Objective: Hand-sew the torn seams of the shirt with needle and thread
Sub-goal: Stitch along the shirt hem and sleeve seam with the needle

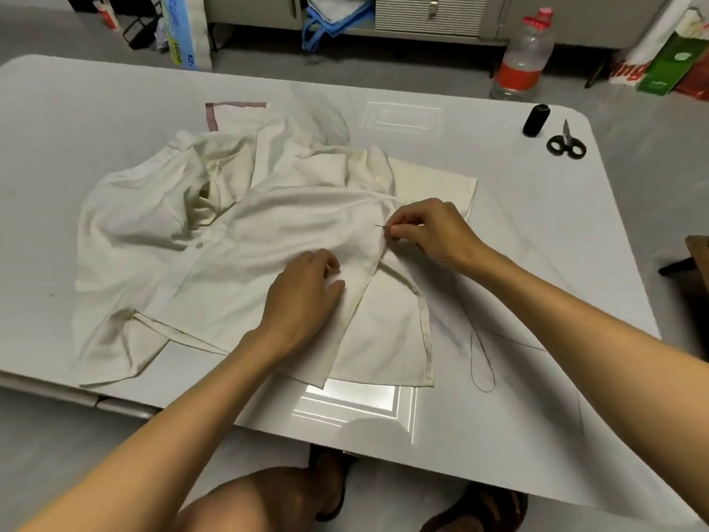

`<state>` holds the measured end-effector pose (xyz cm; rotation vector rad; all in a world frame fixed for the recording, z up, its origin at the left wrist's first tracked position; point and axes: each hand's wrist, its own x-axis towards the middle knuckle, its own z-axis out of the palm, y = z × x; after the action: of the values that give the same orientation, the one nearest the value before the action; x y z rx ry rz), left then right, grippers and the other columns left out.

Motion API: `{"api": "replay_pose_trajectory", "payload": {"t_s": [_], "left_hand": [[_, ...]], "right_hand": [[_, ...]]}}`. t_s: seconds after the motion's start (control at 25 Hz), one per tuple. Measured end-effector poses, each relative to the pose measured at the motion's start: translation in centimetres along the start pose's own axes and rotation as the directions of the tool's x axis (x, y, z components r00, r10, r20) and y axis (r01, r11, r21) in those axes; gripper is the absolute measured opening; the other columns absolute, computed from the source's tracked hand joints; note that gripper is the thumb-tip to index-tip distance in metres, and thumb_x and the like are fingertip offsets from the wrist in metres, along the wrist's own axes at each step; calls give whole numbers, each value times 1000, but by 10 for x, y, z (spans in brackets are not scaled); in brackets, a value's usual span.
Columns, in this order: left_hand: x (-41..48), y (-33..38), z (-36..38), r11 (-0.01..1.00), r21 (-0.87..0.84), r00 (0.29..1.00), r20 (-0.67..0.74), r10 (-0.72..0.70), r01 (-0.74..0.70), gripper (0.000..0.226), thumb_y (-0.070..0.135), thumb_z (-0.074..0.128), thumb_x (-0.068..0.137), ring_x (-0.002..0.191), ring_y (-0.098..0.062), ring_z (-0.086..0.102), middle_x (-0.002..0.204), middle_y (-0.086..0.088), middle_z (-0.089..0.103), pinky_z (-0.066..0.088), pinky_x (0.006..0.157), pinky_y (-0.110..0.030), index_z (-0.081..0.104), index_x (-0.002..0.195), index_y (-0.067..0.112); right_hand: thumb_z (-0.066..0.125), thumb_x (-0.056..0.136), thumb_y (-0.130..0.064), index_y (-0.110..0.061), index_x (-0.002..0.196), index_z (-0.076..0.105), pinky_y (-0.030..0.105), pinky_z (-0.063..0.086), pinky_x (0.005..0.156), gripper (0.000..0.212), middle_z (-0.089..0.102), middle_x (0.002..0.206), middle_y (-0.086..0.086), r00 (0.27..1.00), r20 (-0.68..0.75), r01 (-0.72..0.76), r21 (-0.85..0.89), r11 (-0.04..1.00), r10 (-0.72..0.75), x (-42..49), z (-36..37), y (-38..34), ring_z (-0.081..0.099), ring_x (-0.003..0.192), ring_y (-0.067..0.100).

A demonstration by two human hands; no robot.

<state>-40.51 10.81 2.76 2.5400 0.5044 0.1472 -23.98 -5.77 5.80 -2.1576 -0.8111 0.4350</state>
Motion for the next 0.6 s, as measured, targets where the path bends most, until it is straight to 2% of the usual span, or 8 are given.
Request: {"api": "replay_pose_trajectory", "payload": {"t_s": [0.08,0.16,0.28,0.36,0.48,0.6], "left_hand": [[-4,4,-1,995,61,997,5,78,-78,26,31,62,92,100,-20,55,109,4,57,41,74,-35,54,116,24],[-7,12,-3,978,121,985,8,172,-172,28,34,60,93,98,-22,56,108,3,53,41,70,-34,53,119,29],[-13,27,-3,933,245,963,132,236,-263,26,40,51,98,94,-23,57,102,4,44,37,67,-32,54,124,37],[-18,37,0,892,333,946,211,246,-306,28,41,46,101,94,-26,59,104,1,47,34,66,-32,55,127,40],[-19,41,1,809,501,950,211,229,-306,27,35,42,102,95,-30,58,110,-5,52,33,64,-34,58,122,30],[-28,43,-14,710,659,968,176,176,-249,24,30,43,101,97,-30,57,112,-5,53,28,63,-35,61,115,24]], "right_hand": [[68,90,-16,-19,86,76,13,44,59,10,69,70,-4,1000,15,12,-30,999,-11,2,-6,-6,57,50,-1],[69,89,-17,-19,85,76,16,46,57,9,70,70,0,1000,24,19,-47,999,-18,3,-11,-15,55,43,5],[70,88,-17,-19,83,77,14,46,55,9,73,76,-2,1000,16,-6,-67,998,7,7,-3,-24,56,40,8],[70,87,-15,-16,84,78,11,44,54,8,74,78,3,999,-1,-44,-69,997,44,8,4,-23,54,38,5],[71,85,-14,-11,84,78,11,41,53,7,73,79,14,991,-30,-130,-5,992,129,4,3,-15,50,37,4],[71,87,-16,-13,84,78,18,39,55,8,70,89,26,978,3,-205,182,962,208,-4,-7,-18,45,42,7]]}}
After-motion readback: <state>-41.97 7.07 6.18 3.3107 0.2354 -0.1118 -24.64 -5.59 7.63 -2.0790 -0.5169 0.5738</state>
